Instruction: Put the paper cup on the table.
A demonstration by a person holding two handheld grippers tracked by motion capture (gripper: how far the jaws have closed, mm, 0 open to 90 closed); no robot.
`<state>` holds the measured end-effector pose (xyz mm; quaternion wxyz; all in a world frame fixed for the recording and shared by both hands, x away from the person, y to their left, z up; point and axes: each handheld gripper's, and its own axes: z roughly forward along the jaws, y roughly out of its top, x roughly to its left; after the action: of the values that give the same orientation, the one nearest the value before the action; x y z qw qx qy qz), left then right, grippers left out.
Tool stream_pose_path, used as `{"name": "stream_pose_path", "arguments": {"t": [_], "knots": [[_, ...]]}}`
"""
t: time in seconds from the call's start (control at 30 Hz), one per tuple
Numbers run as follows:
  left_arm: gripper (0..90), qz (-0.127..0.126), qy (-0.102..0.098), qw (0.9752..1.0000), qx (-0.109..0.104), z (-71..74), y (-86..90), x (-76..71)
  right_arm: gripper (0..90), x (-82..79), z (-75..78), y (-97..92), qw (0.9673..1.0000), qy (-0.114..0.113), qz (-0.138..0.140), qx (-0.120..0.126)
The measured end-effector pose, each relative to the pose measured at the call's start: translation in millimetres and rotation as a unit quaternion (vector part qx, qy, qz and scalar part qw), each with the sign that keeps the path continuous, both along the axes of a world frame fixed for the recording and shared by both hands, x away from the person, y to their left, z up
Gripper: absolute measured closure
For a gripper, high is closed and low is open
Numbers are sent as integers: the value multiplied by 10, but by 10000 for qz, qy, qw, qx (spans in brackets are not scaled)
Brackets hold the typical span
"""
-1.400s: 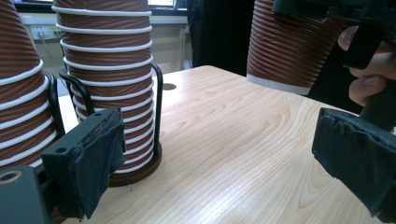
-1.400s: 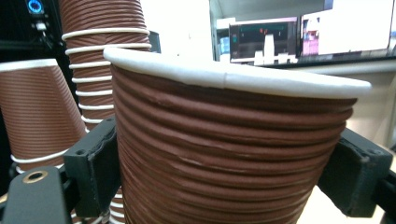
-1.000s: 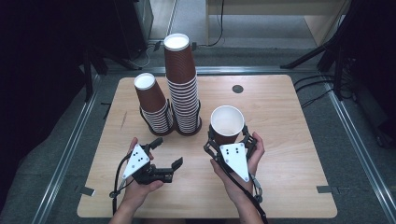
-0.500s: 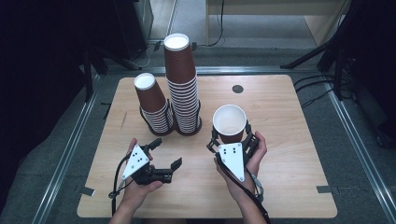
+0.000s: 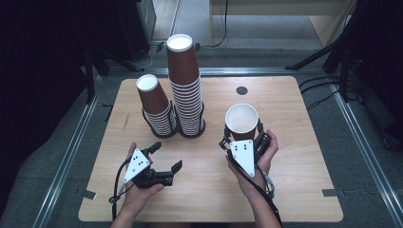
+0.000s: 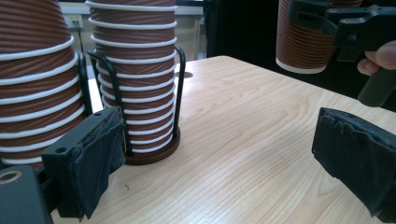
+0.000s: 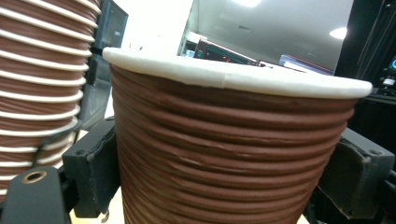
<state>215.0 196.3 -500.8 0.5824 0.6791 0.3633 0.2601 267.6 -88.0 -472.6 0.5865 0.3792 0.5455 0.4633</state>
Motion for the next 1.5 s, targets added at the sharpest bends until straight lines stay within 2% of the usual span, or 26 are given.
{"name": "stream_pose_path", "arguments": {"t": [0.07,0.27,0.53,0.67,0.73,0.83,1.0,1.07,1.17,1.37,1.5], "knots": [[35,33,25,10000,1,-13,22,-2,123,55,-26,-54,10000,27,-54,-39],[34,218,108,9997,21,-48,137,-5,122,202,-65,-226,9996,182,-90,195],[35,652,177,9977,41,-96,448,-25,123,430,-65,-450,9980,296,-130,537],[35,866,217,9960,26,-122,586,-41,123,568,-74,-567,9971,308,-131,689],[34,1026,212,9944,102,-146,642,-48,124,639,-85,-623,9964,327,-145,767],[34,1186,273,9925,91,-194,730,-38,124,734,-104,-701,9953,373,-136,879],[35,1408,351,9894,32,-271,830,-17,124,851,-168,-812,9919,554,-120,1141],[35,1458,379,9886,-4,-289,856,-14,124,885,-200,-850,9916,595,-114,1147],[35,1507,405,9877,-63,-300,882,-13,130,928,-262,-873,9934,612,-76,970],[35,1598,393,9863,-105,-291,913,-19,131,1027,-383,-895,9896,867,6,1148],[35,1646,434,9853,-139,-312,940,-13,131,1080,-445,-892,9887,923,53,1179]]}}
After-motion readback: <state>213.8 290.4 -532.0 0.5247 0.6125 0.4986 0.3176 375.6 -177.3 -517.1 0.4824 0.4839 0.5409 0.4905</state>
